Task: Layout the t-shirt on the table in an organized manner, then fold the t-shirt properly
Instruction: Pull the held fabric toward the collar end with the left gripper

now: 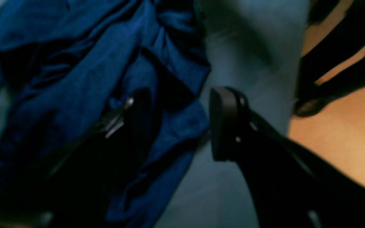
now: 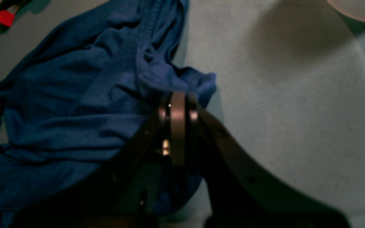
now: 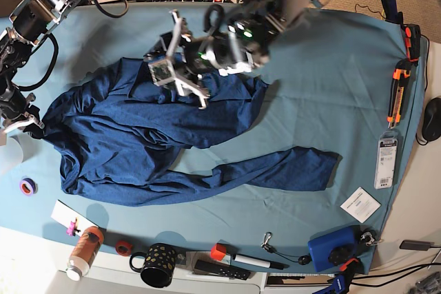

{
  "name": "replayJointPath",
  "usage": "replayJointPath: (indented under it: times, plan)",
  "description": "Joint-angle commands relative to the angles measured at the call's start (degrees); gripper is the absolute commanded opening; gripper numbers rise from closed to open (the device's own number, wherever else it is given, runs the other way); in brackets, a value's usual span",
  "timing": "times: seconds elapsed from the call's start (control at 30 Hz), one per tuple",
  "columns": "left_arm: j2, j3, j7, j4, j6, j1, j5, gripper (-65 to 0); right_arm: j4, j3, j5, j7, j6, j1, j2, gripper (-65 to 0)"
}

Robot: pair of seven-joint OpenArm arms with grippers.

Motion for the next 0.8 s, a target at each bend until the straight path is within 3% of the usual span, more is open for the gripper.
replayJointPath:
  times: [0.0, 0.3, 0.5, 0.77]
  plan:
    - [0.83, 1.46, -1.60, 0.98, 1.40, -1.05, 1.29, -35.8, 0.96, 0.13, 1.18, 1.01, 0.37, 1.22, 1.46, -65.0]
    - [0.96, 10.54, -1.64, -4.61, 7.74, -1.03, 15.58, -35.8, 0.96, 0.13, 1.20, 0.85, 0.37, 1.22, 1.46, -65.0]
    - [0.94, 10.60, -2.67, -8.41, 10.14, -1.09, 19.34, -35.8, 0.96, 0.13, 1.20, 0.85, 0.37, 1.22, 1.46, -65.0]
    - [0.94, 10.62, -2.69, -8.94, 10.25, -1.05, 20.33, -37.3, 0.96, 0.13, 1.20, 0.74, 0.37, 1.22, 1.44, -65.0]
